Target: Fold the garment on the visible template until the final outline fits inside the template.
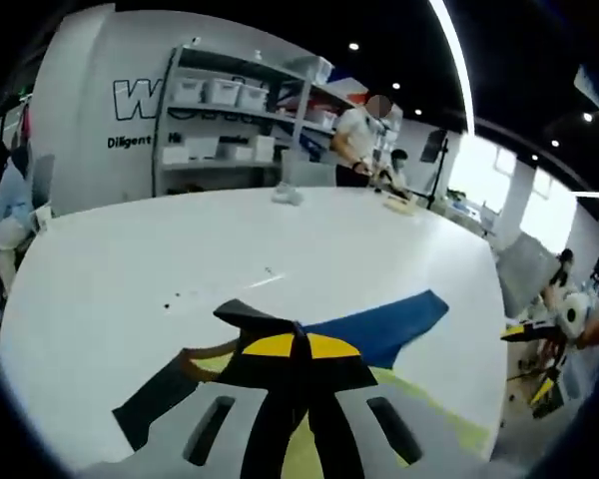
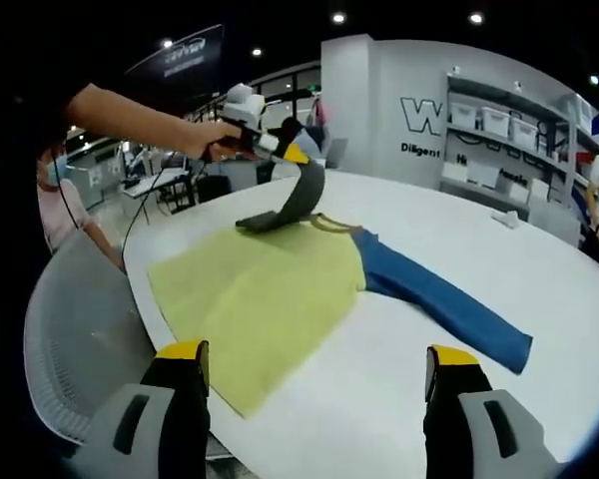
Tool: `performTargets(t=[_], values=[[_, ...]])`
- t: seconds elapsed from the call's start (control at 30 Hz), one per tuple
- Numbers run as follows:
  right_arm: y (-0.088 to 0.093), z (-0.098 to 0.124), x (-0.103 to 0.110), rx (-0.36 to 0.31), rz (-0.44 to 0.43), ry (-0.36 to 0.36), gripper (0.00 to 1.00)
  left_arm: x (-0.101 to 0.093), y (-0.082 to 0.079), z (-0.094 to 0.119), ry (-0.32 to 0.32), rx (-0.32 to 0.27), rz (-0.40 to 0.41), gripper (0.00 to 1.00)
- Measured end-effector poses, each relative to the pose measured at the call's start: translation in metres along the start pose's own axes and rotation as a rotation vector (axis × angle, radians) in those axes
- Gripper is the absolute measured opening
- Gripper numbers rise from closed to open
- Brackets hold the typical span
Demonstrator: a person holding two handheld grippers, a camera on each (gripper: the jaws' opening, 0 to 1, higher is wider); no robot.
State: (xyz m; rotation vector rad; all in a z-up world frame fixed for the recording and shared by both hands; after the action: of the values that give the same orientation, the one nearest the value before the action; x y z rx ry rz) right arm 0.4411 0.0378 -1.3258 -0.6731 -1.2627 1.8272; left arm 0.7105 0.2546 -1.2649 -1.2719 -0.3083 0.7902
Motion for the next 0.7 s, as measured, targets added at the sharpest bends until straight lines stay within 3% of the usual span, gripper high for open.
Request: performTargets(t=[0.7], values=[[0.006,0.008,0.004,-0.002,-0.032,0.029,0.87,-0.022,0.047,-0.029,0.032,0.098,-0.015,0.0]])
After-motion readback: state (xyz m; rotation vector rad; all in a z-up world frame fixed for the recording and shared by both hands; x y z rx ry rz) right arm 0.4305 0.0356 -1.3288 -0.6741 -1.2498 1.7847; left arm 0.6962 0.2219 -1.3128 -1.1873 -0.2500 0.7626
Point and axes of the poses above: the point that each gripper's makers call its tool centre point, and the gripper's own axes: z roughly backward along the fingers, x roughly to its left, y roughly out of its underside, the point moved 3 cm from there along z, roughly backward along the fingers, and after that the axes turned 9 degrees about -x, right-handed, at the moved point
